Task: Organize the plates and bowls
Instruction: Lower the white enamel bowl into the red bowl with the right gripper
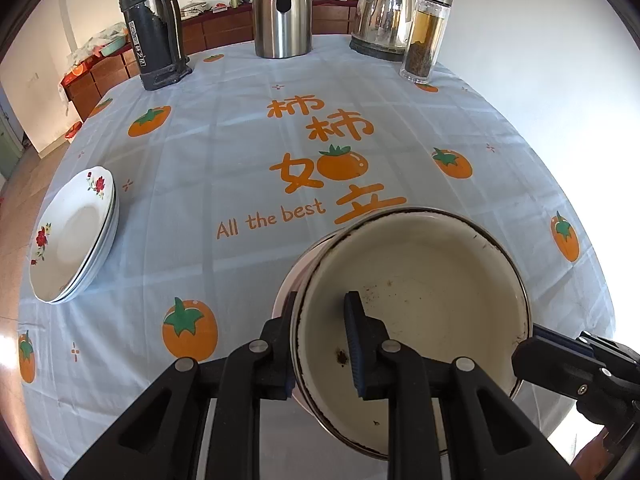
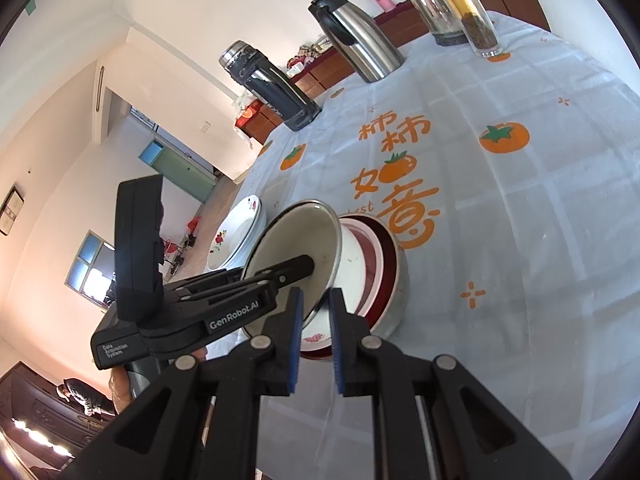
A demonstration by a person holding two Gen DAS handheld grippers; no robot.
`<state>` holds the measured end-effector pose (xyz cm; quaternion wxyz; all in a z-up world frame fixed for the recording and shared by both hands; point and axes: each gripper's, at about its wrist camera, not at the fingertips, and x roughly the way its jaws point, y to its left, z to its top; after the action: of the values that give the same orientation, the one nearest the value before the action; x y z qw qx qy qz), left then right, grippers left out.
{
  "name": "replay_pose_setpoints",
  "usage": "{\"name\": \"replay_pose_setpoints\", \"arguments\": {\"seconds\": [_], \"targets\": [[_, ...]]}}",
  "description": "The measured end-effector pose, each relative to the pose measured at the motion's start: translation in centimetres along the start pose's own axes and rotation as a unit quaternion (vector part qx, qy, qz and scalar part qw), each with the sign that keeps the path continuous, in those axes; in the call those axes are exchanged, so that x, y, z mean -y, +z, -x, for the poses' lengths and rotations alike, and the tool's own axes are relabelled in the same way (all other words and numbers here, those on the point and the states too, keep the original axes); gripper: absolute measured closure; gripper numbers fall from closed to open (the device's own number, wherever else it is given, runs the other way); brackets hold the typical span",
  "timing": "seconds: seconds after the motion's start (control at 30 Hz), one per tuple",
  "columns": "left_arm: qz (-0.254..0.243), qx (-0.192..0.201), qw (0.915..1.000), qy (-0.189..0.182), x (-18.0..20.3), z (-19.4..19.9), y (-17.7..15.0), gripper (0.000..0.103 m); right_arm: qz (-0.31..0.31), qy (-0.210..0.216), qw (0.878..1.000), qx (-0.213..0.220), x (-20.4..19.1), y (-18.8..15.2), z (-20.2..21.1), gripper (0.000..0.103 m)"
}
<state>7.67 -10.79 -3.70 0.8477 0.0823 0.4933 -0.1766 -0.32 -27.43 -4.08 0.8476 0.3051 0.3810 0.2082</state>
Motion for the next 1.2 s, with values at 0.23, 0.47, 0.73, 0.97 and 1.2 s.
{"name": "replay_pose_setpoints", "arguments": {"seconds": [0.23, 0.47, 0.73, 0.97, 1.2], "targets": [[0.002, 0.008, 0.9999, 0.007, 0.0, 0.9, 0.0, 0.080, 0.013, -0.001, 1.000, 0.004, -0.5, 0.1, 0.3, 0.090], [0.000, 0.002, 0.9998, 0.021, -0.1, 0.3, 0.0, 0.079, 0.010, 0.000, 1.000, -0.002, -0.4, 0.1, -0.4, 0.090], [-0.011, -0.006, 0.9991, 0.041, 0.7, -0.5, -0.1, 0.078, -0.005, -0.004, 1.000, -0.012, 0.3, 0.2, -0.7, 0.090], [-0.017, -0.002, 0.9984, 0.053, 1.1, -0.6, -0.3, 0.076, -0.006, -0.006, 1.000, -0.015, 0.3, 0.3, -0.9, 0.090], [-0.028, 0.004, 0.9973, 0.067, 1.7, -0.4, -0.6, 0.076, -0.017, -0.011, 1.000, -0.020, 0.5, 0.1, -0.9, 0.088]]}}
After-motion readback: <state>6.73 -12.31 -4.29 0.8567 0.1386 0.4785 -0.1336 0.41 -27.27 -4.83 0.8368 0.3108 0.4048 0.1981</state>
